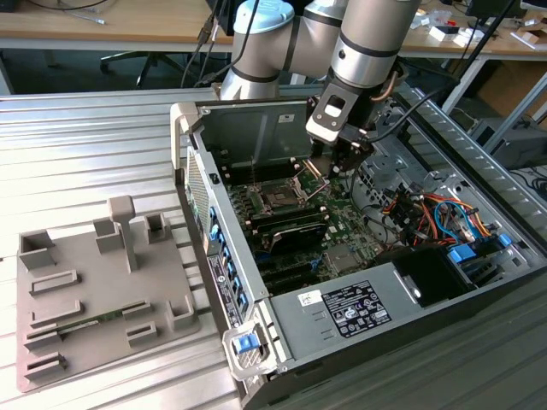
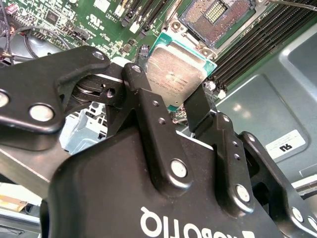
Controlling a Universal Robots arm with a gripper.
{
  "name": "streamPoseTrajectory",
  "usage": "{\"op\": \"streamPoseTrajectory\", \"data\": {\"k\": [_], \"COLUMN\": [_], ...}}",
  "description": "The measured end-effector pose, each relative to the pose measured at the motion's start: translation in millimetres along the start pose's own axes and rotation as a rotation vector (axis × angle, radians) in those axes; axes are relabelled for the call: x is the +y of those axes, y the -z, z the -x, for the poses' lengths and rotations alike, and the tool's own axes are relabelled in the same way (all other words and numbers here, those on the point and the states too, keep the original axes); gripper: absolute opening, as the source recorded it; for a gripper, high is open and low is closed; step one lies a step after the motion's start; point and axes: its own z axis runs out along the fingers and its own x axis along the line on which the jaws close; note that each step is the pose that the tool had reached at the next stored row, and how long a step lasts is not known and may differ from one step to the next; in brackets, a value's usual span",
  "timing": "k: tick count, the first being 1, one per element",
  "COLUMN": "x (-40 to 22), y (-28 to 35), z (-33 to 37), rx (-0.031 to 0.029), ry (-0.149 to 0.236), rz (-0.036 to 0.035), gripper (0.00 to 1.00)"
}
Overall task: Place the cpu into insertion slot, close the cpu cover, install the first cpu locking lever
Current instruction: 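Place the cpu into insertion slot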
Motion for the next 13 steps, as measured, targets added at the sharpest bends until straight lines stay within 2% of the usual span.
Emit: {"op": "streamPoseTrajectory", "data": {"k": [13], "x": [0.0], "y": [-0.5], "z": [0.0], "rx": [-0.0014], "ry": [-0.017], "rz": [0.0003], "gripper": [0.55]}}
